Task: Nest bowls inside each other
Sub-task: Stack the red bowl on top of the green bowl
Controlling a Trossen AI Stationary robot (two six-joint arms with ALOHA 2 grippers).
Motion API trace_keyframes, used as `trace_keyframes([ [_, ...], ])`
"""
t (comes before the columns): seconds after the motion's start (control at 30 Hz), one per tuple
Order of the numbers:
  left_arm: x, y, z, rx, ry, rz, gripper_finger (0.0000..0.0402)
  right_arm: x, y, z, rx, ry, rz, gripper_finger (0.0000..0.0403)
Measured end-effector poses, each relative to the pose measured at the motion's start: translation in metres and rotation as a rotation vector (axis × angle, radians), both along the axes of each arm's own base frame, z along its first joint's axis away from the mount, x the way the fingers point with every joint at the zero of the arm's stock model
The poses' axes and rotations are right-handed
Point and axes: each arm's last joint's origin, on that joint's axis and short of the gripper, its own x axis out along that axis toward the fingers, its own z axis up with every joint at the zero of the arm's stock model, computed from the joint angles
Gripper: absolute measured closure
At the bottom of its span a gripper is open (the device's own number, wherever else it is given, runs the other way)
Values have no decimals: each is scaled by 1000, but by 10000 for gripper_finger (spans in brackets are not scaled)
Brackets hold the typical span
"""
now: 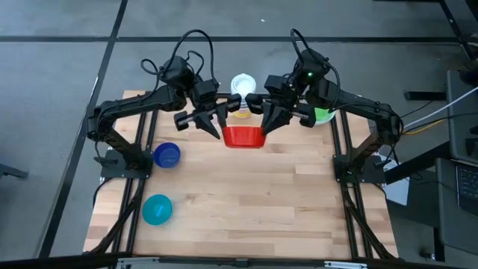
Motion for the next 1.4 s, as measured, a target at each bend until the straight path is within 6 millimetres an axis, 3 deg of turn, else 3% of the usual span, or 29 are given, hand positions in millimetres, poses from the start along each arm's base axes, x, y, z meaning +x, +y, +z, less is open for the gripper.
trace_keyframes([
  [0.2,-2,17,-5,7,29,44,268,-10,9,5,1,24,28,401],
  [0.4,-22,69,-6,7,38,215,248,-13,26,7,-2,37,74,401],
  [0.57,-54,126,-6,-43,20,525,247,-12,16,-7,-5,127,-4,401],
  [0.7,-79,165,-13,-121,61,809,247,-16,-10,-44,-128,353,-328,401],
  [0.9,-103,189,-22,-113,102,992,257,-41,-52,-121,-538,1013,-979,401],
  [1.13,-101,188,-28,-82,136,962,277,-68,-89,-182,-579,1334,-1324,401],
  [1.4,-101,186,-29,-80,152,916,282,-80,-112,-217,-465,1402,-1607,401],
])
